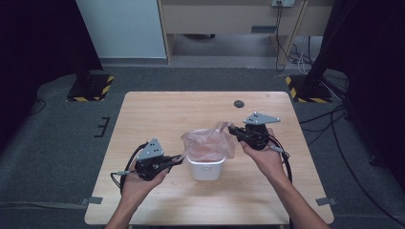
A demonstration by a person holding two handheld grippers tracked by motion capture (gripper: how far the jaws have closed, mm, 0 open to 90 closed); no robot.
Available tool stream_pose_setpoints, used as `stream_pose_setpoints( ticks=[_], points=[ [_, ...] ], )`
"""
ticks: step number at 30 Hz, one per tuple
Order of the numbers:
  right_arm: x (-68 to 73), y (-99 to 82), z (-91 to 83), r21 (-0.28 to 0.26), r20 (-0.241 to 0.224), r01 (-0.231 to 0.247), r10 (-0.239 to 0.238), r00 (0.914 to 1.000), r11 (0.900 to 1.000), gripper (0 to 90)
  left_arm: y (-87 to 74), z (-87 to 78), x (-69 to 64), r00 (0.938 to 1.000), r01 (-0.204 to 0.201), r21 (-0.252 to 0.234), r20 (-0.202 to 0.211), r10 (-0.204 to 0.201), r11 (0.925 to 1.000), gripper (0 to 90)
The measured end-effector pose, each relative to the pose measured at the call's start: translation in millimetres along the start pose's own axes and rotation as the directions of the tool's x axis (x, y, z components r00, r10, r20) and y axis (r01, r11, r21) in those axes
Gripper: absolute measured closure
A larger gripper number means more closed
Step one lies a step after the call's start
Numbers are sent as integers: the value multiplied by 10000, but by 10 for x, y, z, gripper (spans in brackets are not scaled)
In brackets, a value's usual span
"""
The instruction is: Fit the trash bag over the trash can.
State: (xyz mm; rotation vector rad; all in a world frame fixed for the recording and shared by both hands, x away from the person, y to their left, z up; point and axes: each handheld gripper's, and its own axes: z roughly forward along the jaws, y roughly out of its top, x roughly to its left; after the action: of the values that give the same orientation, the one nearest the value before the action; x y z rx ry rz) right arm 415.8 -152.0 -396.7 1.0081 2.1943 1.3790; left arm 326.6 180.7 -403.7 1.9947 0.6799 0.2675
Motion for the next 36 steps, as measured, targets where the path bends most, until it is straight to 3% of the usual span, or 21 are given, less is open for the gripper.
stream_pose_setpoints(
  ticks=[13, 36],
  points=[
    [-96, -90, 132, 557, 194, -26, 15, 9998, 9984, 900, -140, 80, -19, 9996, -279, 730, 49, 276, 9969, 900],
    [-87, -193, 254, 1021, 31, 124, -128, 9999, 9947, 900, -234, 170, -38, 9988, -482, 1065, 52, 479, 9931, 899]
  ],
)
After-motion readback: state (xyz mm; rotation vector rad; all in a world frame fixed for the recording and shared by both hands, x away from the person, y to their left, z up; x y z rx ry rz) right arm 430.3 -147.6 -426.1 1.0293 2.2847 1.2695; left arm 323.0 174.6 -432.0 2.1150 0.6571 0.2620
